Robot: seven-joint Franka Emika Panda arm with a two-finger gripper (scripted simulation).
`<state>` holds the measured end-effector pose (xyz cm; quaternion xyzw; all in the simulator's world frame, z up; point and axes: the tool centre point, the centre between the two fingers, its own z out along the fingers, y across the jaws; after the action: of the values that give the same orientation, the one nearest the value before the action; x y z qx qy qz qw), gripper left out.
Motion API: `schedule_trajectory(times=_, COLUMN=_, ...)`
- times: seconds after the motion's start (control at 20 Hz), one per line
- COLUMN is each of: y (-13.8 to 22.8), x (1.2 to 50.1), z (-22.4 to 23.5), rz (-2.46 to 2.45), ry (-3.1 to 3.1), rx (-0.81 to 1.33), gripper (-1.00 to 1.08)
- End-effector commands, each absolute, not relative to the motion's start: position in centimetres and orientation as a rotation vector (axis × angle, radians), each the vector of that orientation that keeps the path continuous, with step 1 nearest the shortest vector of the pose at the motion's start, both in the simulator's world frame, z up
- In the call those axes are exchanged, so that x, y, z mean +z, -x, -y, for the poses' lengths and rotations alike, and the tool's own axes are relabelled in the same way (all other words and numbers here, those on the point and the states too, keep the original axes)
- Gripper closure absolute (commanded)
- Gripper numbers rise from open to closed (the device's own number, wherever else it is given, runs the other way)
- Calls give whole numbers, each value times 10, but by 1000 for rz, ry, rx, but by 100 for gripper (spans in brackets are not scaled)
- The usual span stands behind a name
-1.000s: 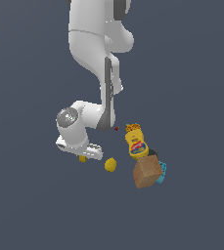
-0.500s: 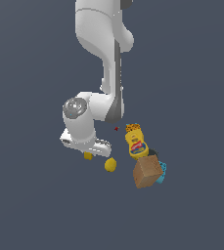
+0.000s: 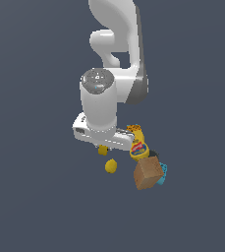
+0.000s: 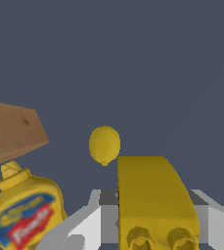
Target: Pick up a designated object from a clutter of objects.
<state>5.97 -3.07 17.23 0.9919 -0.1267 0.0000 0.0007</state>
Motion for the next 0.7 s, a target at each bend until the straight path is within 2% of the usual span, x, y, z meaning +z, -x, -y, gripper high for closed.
schedule_trajectory(times=0.0, y=-64, x=199, z=12, rz=399, ry=-3114, rx=0, gripper=108)
schedule_trajectory(times=0.65, y=-90, x=325, z=-81, rz=398, ry=-3115, rx=0, gripper=108)
